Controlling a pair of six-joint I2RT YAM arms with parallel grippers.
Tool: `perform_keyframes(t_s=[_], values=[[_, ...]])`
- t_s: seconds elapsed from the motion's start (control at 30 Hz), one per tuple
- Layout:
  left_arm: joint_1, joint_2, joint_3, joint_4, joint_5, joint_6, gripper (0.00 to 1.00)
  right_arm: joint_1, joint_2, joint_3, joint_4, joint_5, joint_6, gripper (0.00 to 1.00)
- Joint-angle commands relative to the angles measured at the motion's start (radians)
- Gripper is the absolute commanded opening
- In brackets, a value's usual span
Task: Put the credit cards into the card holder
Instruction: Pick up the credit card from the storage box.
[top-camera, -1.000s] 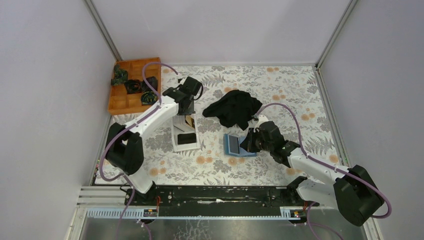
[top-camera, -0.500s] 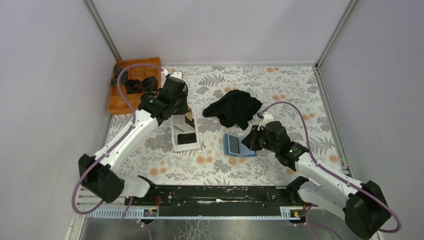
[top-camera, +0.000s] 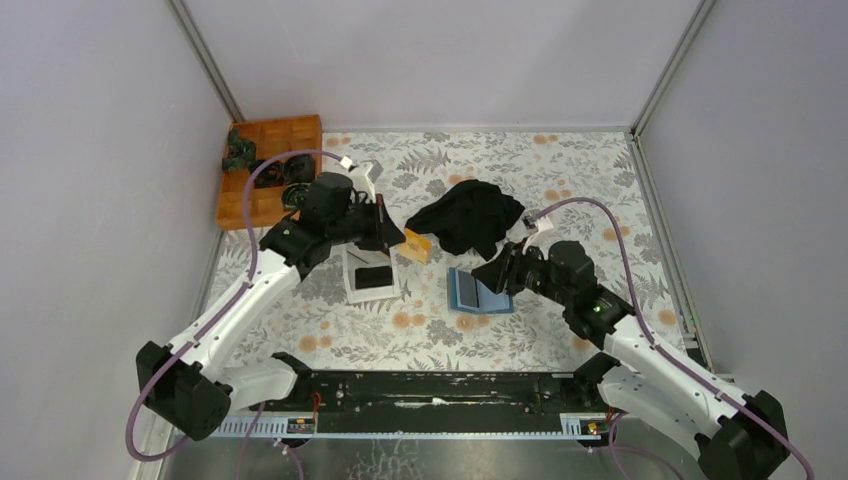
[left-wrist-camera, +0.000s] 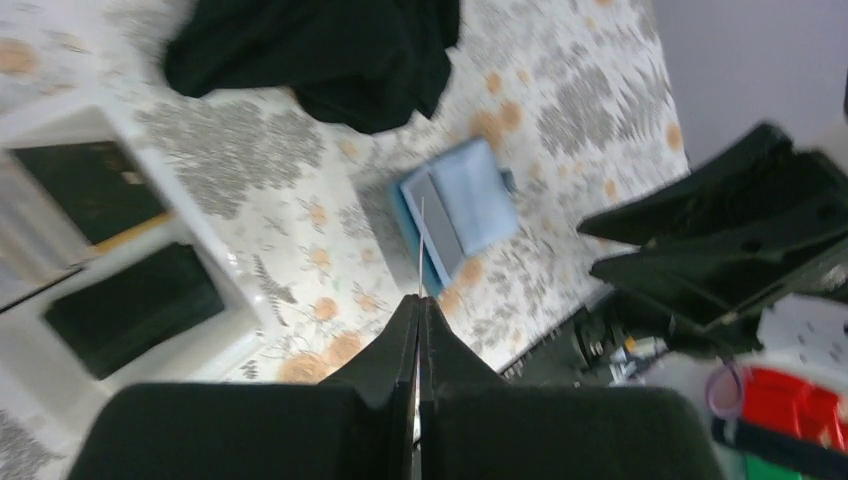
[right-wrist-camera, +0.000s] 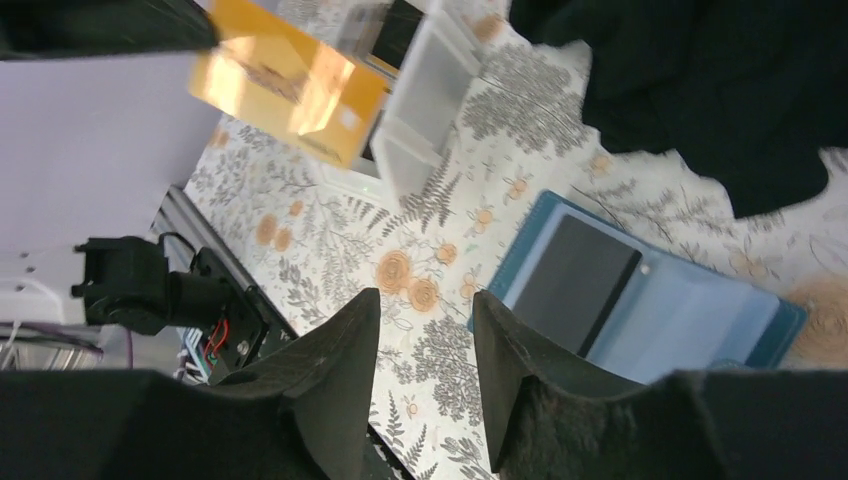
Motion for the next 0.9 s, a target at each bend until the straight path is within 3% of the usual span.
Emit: perform_keyframes(t_s=[0.0,0.3,0.6,0.87], values=[[0.005,0.004,-0.028,0.092,0.35,0.092,0.0,0.003,-0.04,0.098,-0.002,-0.12,-0.102,0.47],[-0.017,0.018,-0.073,0.112,0.683,0.179,0.0,0.003,-0.113,0.111,-0.07,-0.244,-0.14,0.5],[-0.081,0.023,-0.09,0.131,0.811,0.225,0.0,0.003,-0.16,0.089,-0.072,-0.369,-0.107,0.51],[-0.12,0.041,-0.075,0.152,0.841,0.229,0.0,0.006,-0.144,0.06,-0.027,-0.472,-0.048,0.51]])
